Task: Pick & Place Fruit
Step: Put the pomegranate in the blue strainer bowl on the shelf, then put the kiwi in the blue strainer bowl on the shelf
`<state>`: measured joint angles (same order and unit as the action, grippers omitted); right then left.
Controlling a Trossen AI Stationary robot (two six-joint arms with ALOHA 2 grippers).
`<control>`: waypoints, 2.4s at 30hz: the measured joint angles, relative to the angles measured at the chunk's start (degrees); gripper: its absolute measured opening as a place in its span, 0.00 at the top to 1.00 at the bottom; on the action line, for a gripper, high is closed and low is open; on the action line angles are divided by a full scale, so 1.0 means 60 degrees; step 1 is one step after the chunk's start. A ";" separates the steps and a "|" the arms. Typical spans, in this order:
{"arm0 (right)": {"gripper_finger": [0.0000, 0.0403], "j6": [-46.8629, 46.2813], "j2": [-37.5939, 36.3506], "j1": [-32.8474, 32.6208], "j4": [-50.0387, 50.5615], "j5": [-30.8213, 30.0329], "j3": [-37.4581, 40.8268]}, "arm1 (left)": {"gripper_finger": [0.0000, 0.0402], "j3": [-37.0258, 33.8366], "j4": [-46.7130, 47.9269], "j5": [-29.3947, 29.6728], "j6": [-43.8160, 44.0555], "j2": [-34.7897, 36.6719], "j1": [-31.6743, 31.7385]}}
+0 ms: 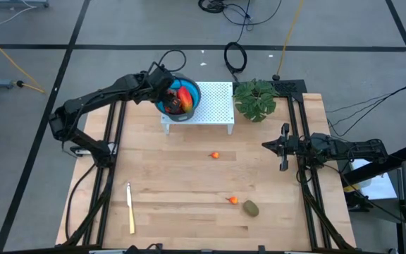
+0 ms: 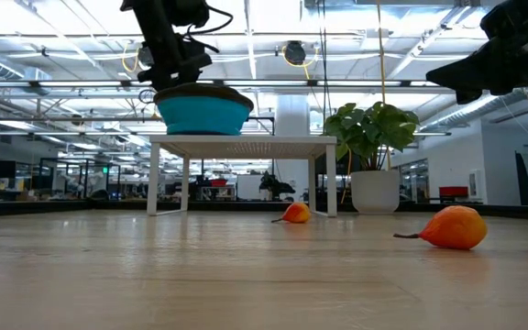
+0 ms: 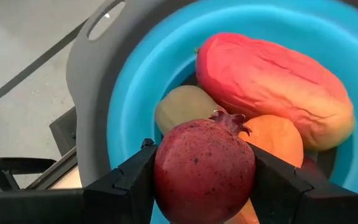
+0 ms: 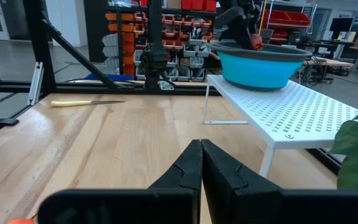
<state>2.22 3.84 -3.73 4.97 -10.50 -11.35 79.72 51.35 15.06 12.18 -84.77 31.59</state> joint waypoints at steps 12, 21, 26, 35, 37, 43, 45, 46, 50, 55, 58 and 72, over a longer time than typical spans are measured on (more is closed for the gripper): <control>1.00 -0.0004 -0.0002 0.0000 0.0000 0.0004 0.0000 | 0.48 0.0000 0.0004 0.0002 0.0103 0.0000 0.0000; 1.00 -0.0007 0.0000 -0.0004 0.0000 0.0007 0.0000 | 0.38 0.0000 0.0003 0.0002 0.0110 0.0000 0.0000; 1.00 -0.0007 -0.0001 -0.0001 -0.0002 0.0007 0.0000 | 0.31 0.0032 -0.0114 0.0035 -0.0307 0.0015 0.0000; 1.00 -0.0316 -0.0004 -0.0001 -0.0096 0.0012 0.0000 | 0.30 0.0921 -0.0266 0.0270 0.0177 0.0708 -0.0500; 1.00 -0.0653 -0.0004 0.0000 -0.0083 0.0015 0.0000 | 0.30 0.0947 -0.0287 0.0253 0.0580 0.0925 -0.0821; 1.00 -0.1040 -0.0004 -0.0002 -0.0073 0.0039 0.0000 | 0.30 0.0958 -0.0312 0.0298 0.1776 0.1122 -0.2439; 1.00 -0.1038 -0.0004 0.0000 -0.0073 0.0040 0.0000 | 0.30 0.0958 -0.0353 0.0531 0.1985 0.1129 -0.3117; 1.00 -0.1035 -0.0004 0.0000 -0.0073 0.0044 0.0000 | 0.30 0.0955 -0.0357 0.0756 0.2098 0.1133 -0.3463; 1.00 -0.1020 -0.0004 -0.0002 -0.0069 0.0044 0.0000 | 0.30 0.0952 -0.0391 0.1838 0.2764 0.1039 -0.4870; 1.00 -0.1009 -0.0004 -0.0004 -0.0066 0.0044 0.0000 | 0.30 0.0940 -0.0662 0.2539 0.3078 0.0846 -0.6387; 1.00 -0.1009 -0.0004 0.0000 -0.0066 0.0044 0.0000 | 0.30 0.0830 -0.1494 0.2611 0.2865 0.0645 -0.7062; 1.00 -0.1730 0.0006 -0.0004 -0.0065 0.1264 0.0000 | 0.30 -0.1679 -0.5791 0.2740 0.2063 0.0437 -0.8336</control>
<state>-8.16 3.87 -3.75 4.58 -2.92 -11.35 69.65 16.61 31.50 24.56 -82.15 -18.42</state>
